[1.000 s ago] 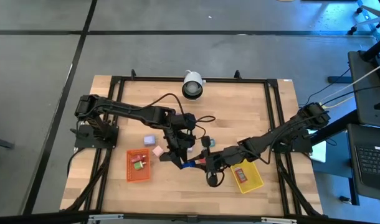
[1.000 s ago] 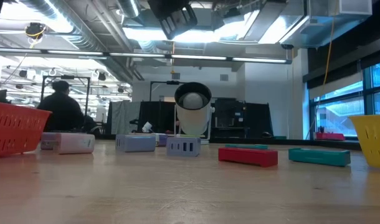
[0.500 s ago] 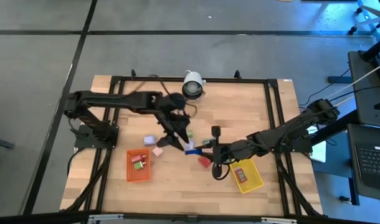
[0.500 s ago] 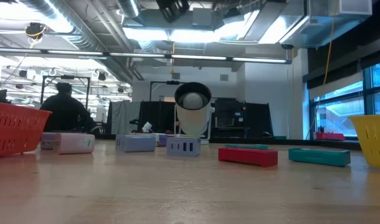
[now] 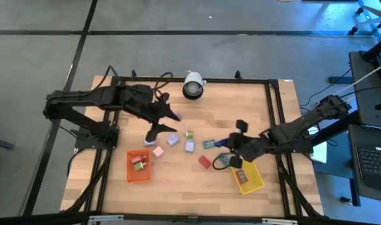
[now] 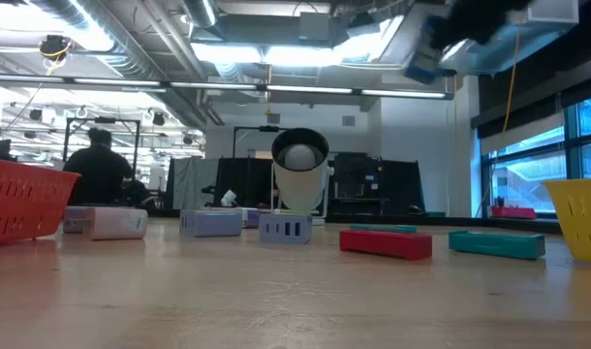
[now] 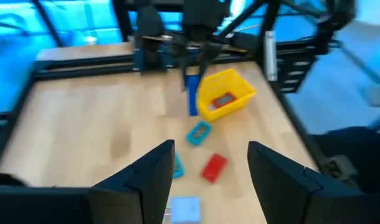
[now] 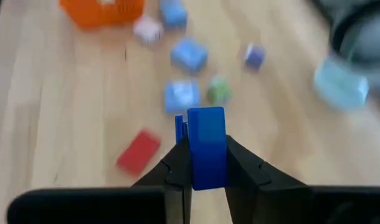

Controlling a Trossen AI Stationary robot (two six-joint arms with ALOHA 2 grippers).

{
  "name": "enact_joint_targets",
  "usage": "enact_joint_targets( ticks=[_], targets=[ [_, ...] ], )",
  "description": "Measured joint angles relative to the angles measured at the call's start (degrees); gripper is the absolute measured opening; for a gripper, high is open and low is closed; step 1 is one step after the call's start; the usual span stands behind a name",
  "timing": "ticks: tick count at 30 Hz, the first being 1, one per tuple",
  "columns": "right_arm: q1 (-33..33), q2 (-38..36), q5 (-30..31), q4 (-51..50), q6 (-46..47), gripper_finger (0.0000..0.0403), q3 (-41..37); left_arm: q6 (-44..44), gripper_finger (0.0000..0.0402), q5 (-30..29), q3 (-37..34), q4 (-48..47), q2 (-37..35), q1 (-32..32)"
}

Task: Pick & Place Office items
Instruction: Put the blue digital clock into the yellow basket

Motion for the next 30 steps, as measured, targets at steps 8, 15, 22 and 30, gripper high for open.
enact_joint_targets(
  ticks=[8,15,22,30],
  targets=[
    [7.9,0.6,-3.5,-14.5,23.0,0.0062,0.0,-0.4,0.0198,-11.6,-0.3,-9.7,3.4,-2.1],
    [12.8,0.5,-4.1,-18.8,33.1,0.0062,0.0,1.4,0.0195,-11.3,-0.3,-9.4,5.7,-2.1],
    [19.4,0.8,-5.8,-21.8,45.5,0.0062,0.0,1.1,0.0181,-12.9,-0.3,-8.8,5.7,-2.1],
    [25.3,5.1,-7.6,-21.9,56.1,0.0062,-1.9,3.9,0.0184,-12.9,-0.3,-8.1,10.8,-2.1]
  ],
)
